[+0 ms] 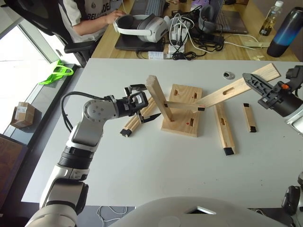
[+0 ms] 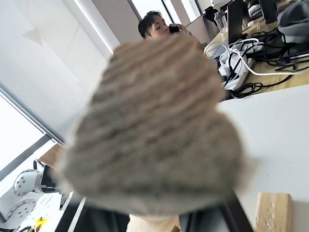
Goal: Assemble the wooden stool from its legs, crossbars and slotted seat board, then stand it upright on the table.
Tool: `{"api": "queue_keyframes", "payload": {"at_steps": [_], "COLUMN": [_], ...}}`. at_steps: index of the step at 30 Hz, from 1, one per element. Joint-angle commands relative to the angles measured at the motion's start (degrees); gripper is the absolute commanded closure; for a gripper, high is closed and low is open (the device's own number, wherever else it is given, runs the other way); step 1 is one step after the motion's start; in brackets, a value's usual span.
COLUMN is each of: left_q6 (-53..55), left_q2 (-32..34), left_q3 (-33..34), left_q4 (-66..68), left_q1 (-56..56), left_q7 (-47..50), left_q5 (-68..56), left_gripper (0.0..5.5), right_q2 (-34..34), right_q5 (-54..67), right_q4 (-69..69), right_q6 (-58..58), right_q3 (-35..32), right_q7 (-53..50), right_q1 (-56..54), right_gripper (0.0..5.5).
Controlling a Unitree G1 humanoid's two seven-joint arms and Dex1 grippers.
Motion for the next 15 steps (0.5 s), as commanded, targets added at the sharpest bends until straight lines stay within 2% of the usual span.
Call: {"api": "queue_keyframes", "payload": {"at_steps": [1,6,12,15], "left_q6": [4.1,9.8,11.5,12.1], "left_q2": [-0.1,-1.7,-3.0,-3.1], "left_q3": [-0.4,-0.7,0.2,0.5], "left_q4": [-4.9,-10.0,-11.5,-12.2], "left_q1": [1.3,3.1,4.2,4.7], "left_q7": [-1.3,-1.2,0.3,0.5], "left_q5": [-3.0,-7.8,-10.6,-11.9], "left_gripper": [0.10,0.10,0.10,0.10], "right_q2": [-0.4,0.9,8.4,9.5], "right_q5": [4.0,-0.3,-2.6,-5.6], "right_q4": [1.2,2.3,-1.3,-4.3], "right_q6": [4.0,2.2,-3.9,-5.8], "right_q3": [-0.9,-0.9,-0.4,1.8], "right_q7": [-3.1,-3.6,-8.5,-9.0], "right_q1": [3.0,8.3,12.3,15.0], "right_gripper": [4.52,4.52,4.52,4.52]}}
